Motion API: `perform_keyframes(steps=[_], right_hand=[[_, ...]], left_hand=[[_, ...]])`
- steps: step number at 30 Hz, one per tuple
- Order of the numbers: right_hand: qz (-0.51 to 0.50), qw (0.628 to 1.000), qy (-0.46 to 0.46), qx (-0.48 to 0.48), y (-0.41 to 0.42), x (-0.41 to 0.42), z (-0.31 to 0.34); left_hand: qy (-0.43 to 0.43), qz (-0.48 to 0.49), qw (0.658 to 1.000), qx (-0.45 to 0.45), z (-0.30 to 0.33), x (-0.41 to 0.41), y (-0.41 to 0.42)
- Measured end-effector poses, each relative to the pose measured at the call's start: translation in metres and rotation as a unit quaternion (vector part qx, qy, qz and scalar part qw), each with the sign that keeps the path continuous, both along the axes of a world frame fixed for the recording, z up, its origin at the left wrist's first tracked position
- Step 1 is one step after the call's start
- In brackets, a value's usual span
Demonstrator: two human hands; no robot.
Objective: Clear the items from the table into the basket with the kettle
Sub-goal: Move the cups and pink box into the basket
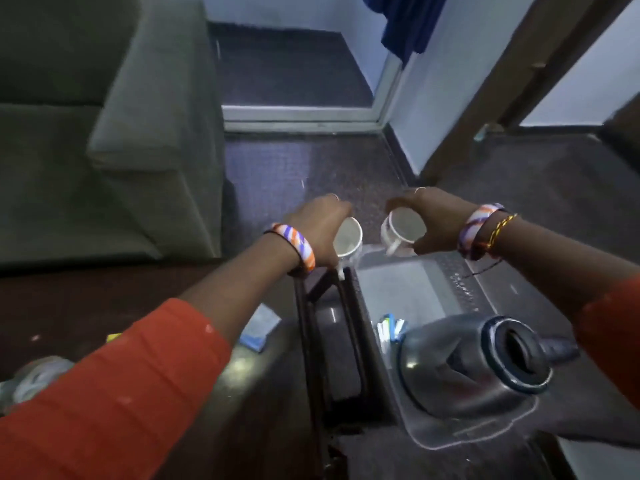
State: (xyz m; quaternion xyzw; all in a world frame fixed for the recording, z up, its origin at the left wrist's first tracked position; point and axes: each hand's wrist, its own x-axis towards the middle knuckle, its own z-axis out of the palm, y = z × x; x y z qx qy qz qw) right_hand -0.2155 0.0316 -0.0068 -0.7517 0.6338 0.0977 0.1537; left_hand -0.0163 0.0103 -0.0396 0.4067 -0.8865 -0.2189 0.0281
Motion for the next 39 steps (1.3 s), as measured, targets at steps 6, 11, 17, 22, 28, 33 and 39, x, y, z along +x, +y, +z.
perform_keyframes(steps=[6,11,17,22,28,33,39], right_hand=[[-0.006,0.997,0.009,0.078,0.005,-0.098,-0.092],[-0.025,0.991,-0.037,0.128,0.004,-0.115,-0.166],[-0.022,0.991,-0.088,0.094,-0.004,-0.118,-0.199],[-0.043,0.991,-0.093,0.084,-0.004,-0.118,-0.196],[-0.083,0.991,-0.063,0.085,0.000,-0.115,-0.183],[-0.028,0.999,0.013,0.022,-0.009,-0.093,-0.143],[0.094,0.994,-0.049,0.027,-0.023,0.010,-0.100]], left_hand=[[-0.055,-0.044,0.997,0.014,-0.067,-0.119,0.017],[-0.195,-0.079,0.976,-0.058,-0.114,-0.158,0.013],[-0.269,-0.055,0.957,-0.088,-0.144,-0.161,0.012],[-0.262,-0.019,0.960,-0.096,-0.147,-0.161,0.011],[-0.236,-0.007,0.968,-0.084,-0.147,-0.161,0.018],[-0.126,0.043,0.984,-0.122,-0.133,-0.138,0.027],[-0.017,0.201,0.979,-0.037,-0.116,-0.026,0.056]])
